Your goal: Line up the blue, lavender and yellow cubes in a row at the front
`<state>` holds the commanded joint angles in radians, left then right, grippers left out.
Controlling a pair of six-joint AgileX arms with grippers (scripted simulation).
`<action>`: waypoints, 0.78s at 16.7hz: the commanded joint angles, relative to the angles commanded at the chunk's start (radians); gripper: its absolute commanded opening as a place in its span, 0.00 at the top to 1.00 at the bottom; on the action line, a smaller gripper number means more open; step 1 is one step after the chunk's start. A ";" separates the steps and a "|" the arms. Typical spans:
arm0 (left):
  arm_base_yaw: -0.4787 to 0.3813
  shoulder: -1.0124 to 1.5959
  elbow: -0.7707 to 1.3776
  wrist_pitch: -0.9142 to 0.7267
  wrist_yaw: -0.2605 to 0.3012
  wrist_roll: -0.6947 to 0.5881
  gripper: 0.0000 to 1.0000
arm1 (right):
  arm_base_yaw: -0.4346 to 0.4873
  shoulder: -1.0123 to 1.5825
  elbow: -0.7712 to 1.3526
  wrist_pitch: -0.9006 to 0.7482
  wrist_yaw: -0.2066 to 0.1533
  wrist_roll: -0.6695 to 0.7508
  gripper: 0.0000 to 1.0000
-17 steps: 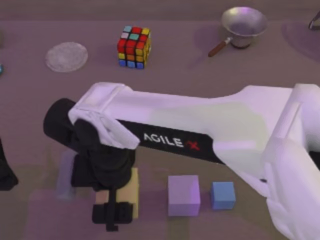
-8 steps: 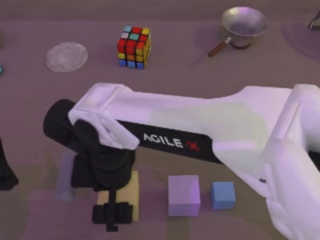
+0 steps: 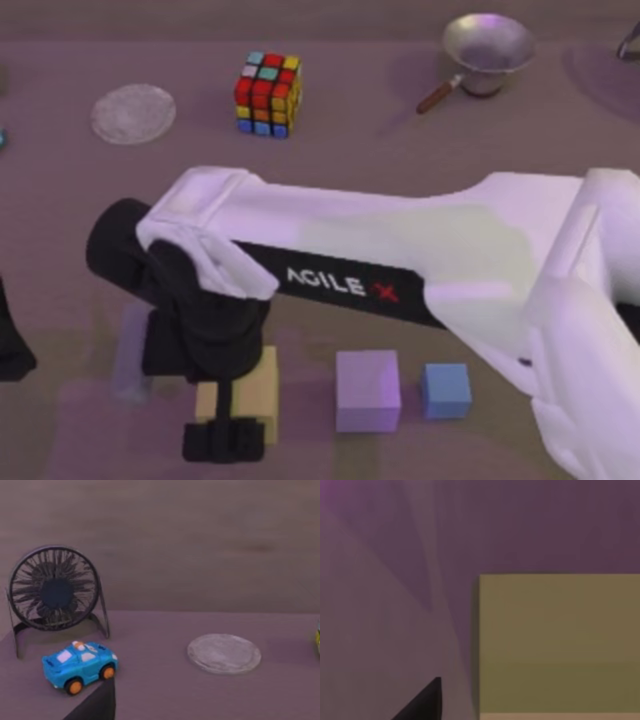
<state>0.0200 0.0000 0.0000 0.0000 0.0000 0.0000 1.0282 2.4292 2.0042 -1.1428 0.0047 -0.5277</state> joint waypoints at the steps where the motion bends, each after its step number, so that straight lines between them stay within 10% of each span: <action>1: 0.000 0.000 0.000 0.000 0.000 0.000 0.00 | 0.000 0.000 0.000 0.000 0.000 0.000 0.00; 13: 0.000 0.000 0.000 0.000 0.000 0.000 0.00 | 0.006 -0.022 0.239 -0.260 0.000 -0.002 0.00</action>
